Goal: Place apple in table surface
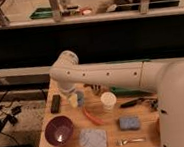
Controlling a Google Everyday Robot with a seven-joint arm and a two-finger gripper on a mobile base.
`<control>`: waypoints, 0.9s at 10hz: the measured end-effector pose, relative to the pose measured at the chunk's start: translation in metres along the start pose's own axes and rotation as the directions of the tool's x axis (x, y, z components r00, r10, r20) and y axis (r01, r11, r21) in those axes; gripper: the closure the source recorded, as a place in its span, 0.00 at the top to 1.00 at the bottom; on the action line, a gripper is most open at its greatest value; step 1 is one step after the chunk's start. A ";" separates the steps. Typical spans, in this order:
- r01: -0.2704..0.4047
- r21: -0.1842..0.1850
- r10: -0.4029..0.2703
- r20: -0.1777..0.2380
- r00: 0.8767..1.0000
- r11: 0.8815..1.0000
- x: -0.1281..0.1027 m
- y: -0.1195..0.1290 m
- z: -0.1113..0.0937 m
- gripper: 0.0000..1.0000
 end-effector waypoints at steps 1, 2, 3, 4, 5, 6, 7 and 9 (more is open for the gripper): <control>-0.007 0.000 0.007 -0.004 1.000 1.000 0.003 0.001 0.000 0.80; -0.019 0.001 0.019 -0.009 1.000 1.000 0.009 0.001 0.000 0.80; -0.036 0.001 0.036 -0.014 0.999 0.999 0.017 0.002 0.001 0.80; -0.047 0.001 0.047 -0.017 0.999 0.999 0.023 0.002 0.002 0.80; -0.066 0.000 0.066 -0.020 0.998 0.998 0.031 0.001 0.003 0.80; -0.082 -0.002 0.081 -0.022 0.996 0.997 0.042 -0.001 0.005 0.80; -0.098 -0.009 0.097 -0.022 0.995 0.995 0.055 -0.003 0.009 0.80; -0.103 -0.013 0.102 -0.016 0.995 0.995 0.068 -0.018 0.017 0.80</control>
